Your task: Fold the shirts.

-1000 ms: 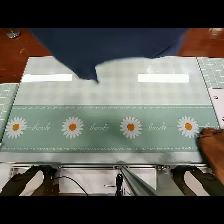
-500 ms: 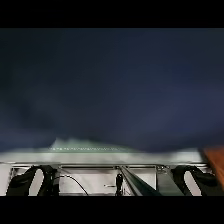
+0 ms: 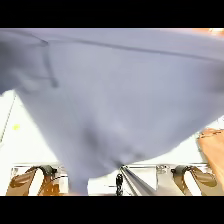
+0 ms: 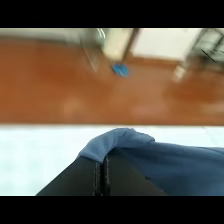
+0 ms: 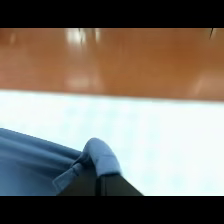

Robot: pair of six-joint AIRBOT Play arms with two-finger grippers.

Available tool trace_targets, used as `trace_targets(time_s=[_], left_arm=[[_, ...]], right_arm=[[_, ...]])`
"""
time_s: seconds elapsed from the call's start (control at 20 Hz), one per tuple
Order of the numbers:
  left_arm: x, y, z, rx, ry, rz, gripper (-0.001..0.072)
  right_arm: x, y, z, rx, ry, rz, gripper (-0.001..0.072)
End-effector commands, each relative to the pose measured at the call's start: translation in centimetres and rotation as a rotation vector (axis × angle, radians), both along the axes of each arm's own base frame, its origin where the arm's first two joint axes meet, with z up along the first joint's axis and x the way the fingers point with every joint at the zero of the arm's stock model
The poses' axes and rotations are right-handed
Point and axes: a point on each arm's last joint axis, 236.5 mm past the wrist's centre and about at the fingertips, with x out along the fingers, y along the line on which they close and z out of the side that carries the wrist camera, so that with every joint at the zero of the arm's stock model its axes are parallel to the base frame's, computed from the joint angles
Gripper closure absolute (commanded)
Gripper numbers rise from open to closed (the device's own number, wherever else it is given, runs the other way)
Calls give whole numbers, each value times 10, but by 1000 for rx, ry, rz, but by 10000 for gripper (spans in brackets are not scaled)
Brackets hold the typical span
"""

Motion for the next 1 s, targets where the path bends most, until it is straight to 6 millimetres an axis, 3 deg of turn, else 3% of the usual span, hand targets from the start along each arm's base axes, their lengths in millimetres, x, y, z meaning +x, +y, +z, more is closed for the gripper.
trace_targets(time_s=[0.0, 0.25, 0.45, 0.65, 0.8, 0.85, 0.9, 0.95], left_arm=[[61, -1, -93, -103, 166, -22, 690], [146, -56, -135, -140, 205, -82, 690], [193, -96, -194, -130, 333, -142, 690], [209, -110, -268, -156, 507, -142, 689], [210, -112, -291, -153, 559, -144, 660], [209, -112, -293, -148, 564, -150, 460], [205, -113, -295, -136, 574, -168, 6], [196, -110, -299, -123, 617, -195, -1]], right_arm=[[66, -15, -94, 69, 205, -21, 688], [181, -36, -176, 189, 341, -68, 688], [254, -39, -238, 365, 387, -119, 688], [295, -38, -297, 500, 449, -150, 688], [307, -33, -331, 539, 522, -145, 686], [309, -30, -335, 558, 540, -135, 596], [309, -29, -336, 546, 550, -107, 304], [304, -26, -333, 492, 562, -32, 80]])
